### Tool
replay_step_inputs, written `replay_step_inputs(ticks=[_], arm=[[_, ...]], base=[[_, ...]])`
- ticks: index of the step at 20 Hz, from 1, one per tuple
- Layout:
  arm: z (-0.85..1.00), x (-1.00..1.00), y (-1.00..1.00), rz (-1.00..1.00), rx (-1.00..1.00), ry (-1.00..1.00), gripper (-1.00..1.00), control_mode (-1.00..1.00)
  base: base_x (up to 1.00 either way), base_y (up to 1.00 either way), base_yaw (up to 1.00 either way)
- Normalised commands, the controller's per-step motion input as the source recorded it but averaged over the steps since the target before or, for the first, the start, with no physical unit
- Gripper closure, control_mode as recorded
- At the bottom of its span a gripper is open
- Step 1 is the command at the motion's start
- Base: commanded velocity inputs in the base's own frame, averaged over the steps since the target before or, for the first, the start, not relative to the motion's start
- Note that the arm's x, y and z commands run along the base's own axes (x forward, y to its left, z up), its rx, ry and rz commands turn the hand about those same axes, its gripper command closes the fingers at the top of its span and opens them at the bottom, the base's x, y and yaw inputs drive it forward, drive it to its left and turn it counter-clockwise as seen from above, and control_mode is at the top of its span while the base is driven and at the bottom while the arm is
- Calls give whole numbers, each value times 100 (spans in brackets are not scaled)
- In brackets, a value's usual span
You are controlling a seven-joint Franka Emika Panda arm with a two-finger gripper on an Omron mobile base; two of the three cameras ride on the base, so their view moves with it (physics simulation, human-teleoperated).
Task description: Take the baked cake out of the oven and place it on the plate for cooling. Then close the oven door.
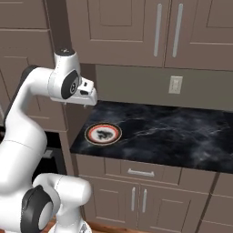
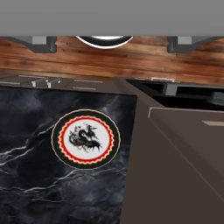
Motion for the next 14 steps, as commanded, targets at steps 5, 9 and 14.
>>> replay_step_inputs(ticks=[5, 9, 14], arm=[[0, 0, 0, 0, 0, 0, -100, 100], [0, 0, 0, 0, 0, 0, -100, 100], [0, 0, 0, 0, 0, 0, -100, 100]], base=[[23, -10, 0], [30, -5, 0], [15, 0, 0]])
